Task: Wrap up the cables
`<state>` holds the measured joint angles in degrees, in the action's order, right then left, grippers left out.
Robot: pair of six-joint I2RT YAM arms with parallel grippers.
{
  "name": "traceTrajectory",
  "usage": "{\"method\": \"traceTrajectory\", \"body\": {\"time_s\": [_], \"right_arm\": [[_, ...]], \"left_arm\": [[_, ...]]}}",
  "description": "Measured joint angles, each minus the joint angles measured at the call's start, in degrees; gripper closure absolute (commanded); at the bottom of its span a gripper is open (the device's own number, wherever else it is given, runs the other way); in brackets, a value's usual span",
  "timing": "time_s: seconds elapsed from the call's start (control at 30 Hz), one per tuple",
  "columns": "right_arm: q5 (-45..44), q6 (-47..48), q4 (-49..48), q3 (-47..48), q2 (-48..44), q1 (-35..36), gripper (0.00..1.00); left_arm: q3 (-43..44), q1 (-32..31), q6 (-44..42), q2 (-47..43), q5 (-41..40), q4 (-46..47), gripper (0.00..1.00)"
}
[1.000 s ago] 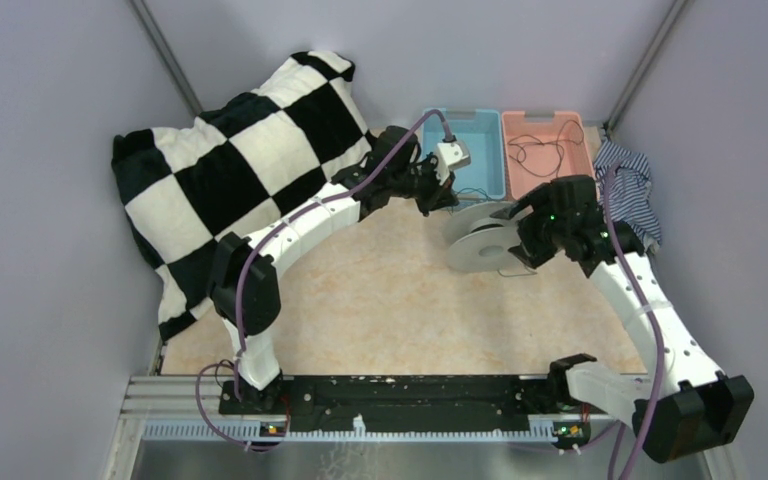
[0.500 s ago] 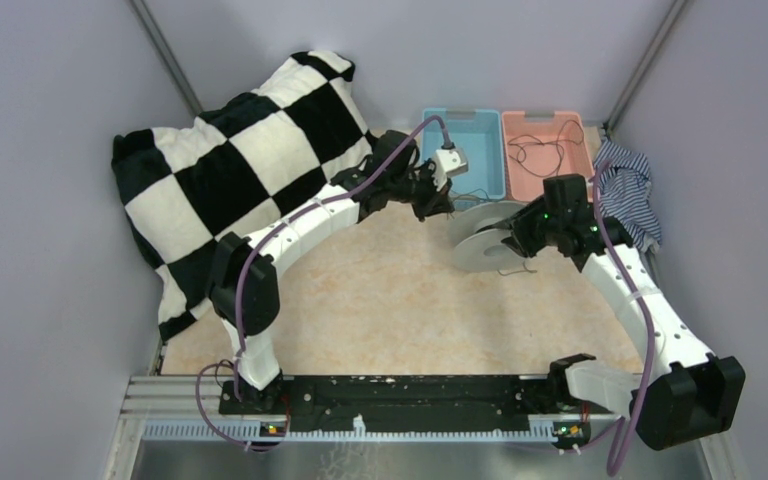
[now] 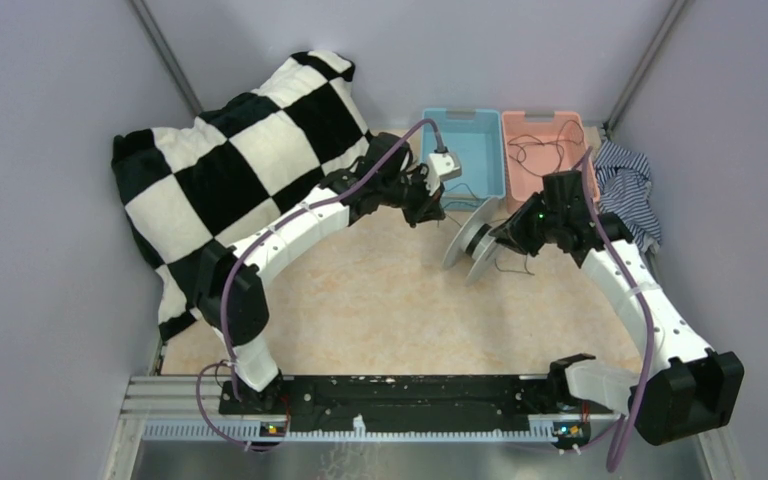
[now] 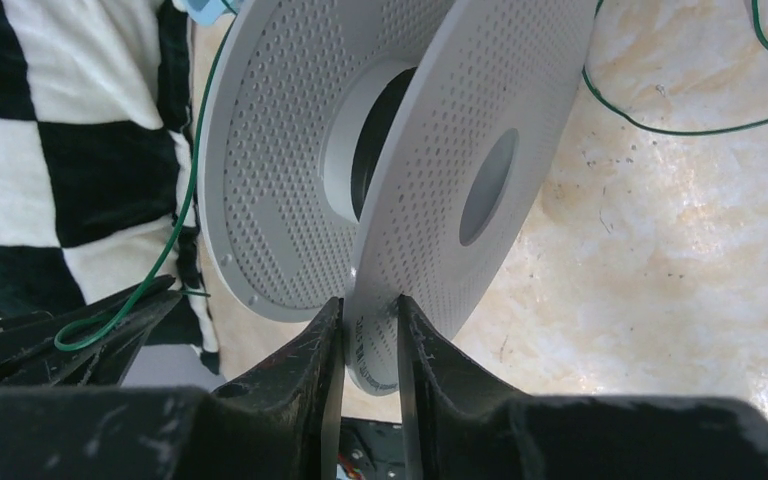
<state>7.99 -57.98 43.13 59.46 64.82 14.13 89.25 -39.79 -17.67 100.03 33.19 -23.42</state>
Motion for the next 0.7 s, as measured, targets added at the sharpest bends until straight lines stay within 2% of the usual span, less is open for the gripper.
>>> {"method": "traceTrajectory", "body": {"time_s": [0.03, 0.17, 0.33, 0.5, 0.7], "right_arm": [[0.3, 0.8, 0.1, 0.2, 0.2, 0.0, 0.99], [1.5, 3.7, 0.2, 0.3, 0.4, 0.7, 1.0], [1.1, 4.3, -0.1, 0.2, 0.4, 3.2, 1.0], [1.1, 3.8, -0.9, -0.3, 0.3, 3.9, 1.0], [1.3, 3.1, -2.3, -1.3, -0.3, 3.9, 1.0]], "left_arm": [[0.2, 0.0, 0.4, 0.0, -0.3, -0.9, 1.0], [0.6, -1.4, 3.3, -1.2, -4.5, -4.2, 1.0], [-0.9, -8.4, 7.8, -5.2, -13.0, -4.5, 1.0], [-3.3, -11.3, 15.8, -8.7, -16.0, -1.4, 1.0], [-9.7, -12.2, 23.7, -8.9, -25.0, 6.9, 0.98]]}}
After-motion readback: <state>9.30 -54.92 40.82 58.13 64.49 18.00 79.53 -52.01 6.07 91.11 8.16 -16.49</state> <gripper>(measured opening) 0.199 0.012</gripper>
